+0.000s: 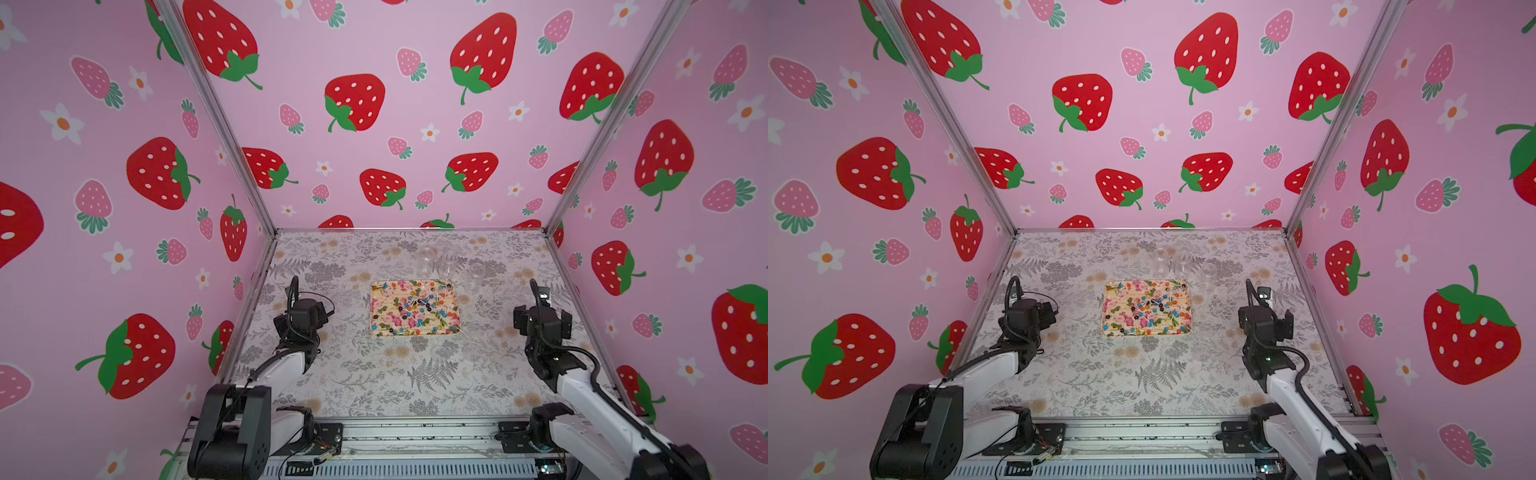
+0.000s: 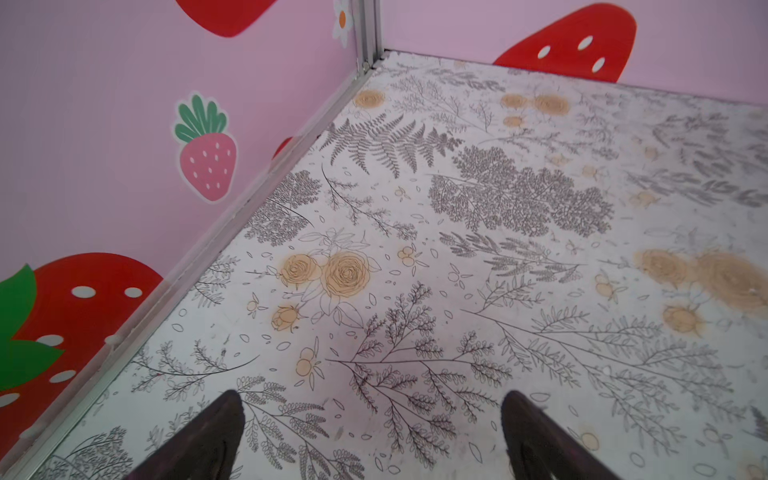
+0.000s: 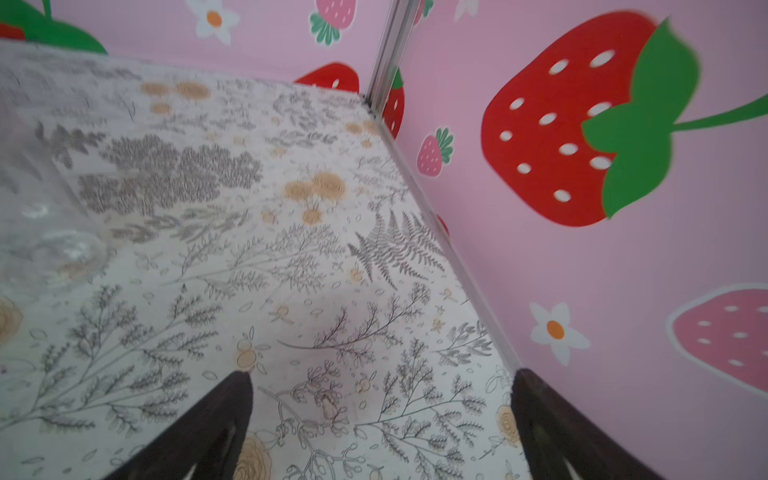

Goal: Pour the candies out of the jar
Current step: Reset both arms

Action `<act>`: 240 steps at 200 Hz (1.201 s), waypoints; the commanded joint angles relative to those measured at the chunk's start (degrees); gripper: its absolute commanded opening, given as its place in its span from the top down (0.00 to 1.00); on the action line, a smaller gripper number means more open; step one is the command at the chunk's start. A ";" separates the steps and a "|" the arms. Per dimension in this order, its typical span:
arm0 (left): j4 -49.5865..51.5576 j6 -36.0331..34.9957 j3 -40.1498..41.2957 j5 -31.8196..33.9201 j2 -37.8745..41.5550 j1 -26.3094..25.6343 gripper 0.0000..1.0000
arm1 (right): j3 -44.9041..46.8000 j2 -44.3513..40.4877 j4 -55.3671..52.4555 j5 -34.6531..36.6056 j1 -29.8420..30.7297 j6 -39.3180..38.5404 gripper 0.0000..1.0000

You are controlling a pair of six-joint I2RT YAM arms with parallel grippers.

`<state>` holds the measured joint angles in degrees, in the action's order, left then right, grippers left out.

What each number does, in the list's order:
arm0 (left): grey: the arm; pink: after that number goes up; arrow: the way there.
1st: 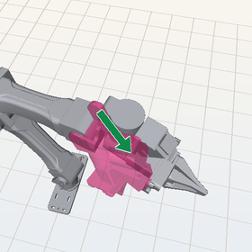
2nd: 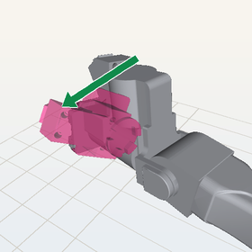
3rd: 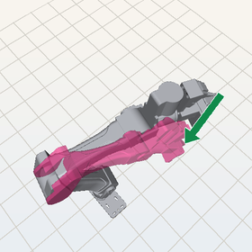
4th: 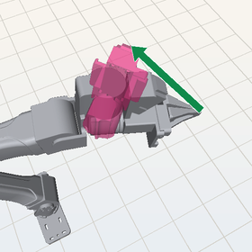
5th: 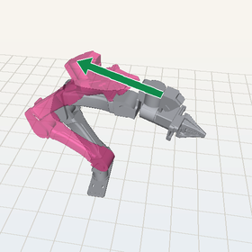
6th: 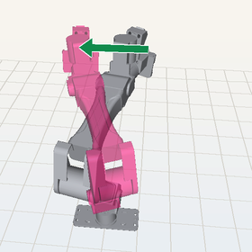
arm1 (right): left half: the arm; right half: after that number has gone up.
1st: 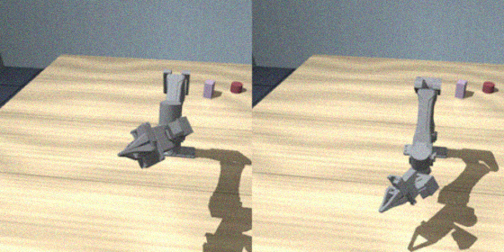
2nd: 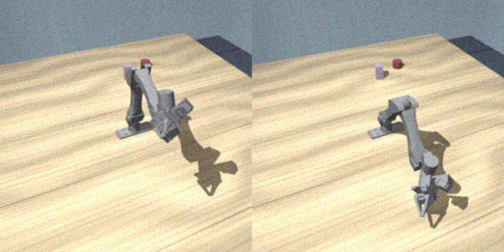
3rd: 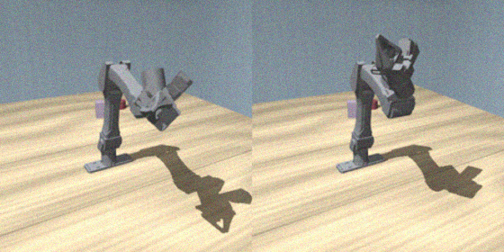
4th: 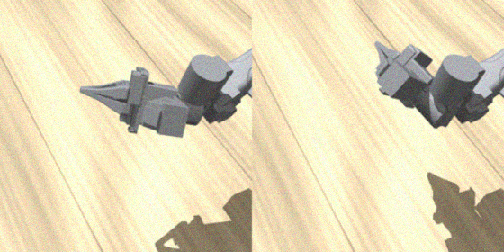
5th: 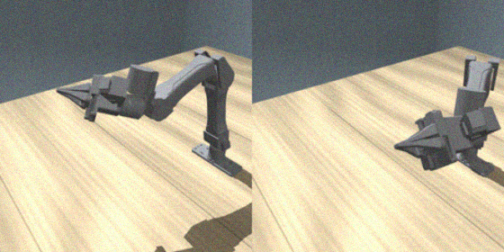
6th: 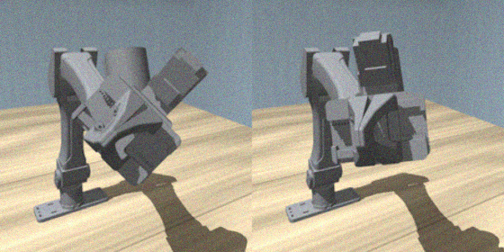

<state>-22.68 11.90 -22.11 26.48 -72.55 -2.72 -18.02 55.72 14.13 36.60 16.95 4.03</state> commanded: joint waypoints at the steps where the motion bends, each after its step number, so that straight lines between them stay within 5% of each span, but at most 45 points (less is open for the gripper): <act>1: -9.41 -2.42 -2.88 -4.71 -4.67 0.76 0.01 | 5.66 9.92 27.19 -2.75 -2.51 -0.02 0.01; 34: -14.73 -4.50 -7.01 -4.95 -14.88 1.24 0.01 | -2.52 23.78 32.42 -5.13 -6.38 -5.23 0.01; 55: -16.36 -4.34 -5.79 -5.36 -13.94 1.30 0.01 | -6.08 34.45 38.45 -11.94 -9.90 -6.69 0.01; 66: -14.95 -4.37 -5.97 -6.26 -13.74 1.48 0.01 | -9.63 31.84 25.69 -17.90 -13.14 -2.80 0.01; 89: -25.92 -5.81 -1.52 -9.62 -15.59 1.51 0.01 | -3.92 34.62 39.41 -24.15 -15.63 -2.83 0.01; 94: -30.62 -6.22 -0.04 -9.61 -17.06 1.70 0.01 | -3.85 33.91 38.40 -24.48 -15.63 -2.99 0.01; 104: -22.72 -5.45 -2.01 -10.37 -15.13 1.84 0.01 | -4.33 33.71 37.08 -24.61 -15.63 -3.10 0.01; 124: -22.74 -5.95 -2.44 -9.47 -15.55 1.42 0.01 | -7.26 34.26 32.15 -24.96 -15.63 -3.32 0.01; 240: -23.14 -6.63 -2.66 -8.81 -16.02 0.81 0.01 | -6.94 34.36 33.02 -25.12 -15.61 -3.42 0.01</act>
<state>-44.16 5.82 -23.97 17.43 -88.36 -1.67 -24.05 89.91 46.63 11.90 1.26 0.38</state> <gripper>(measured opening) 0.993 0.994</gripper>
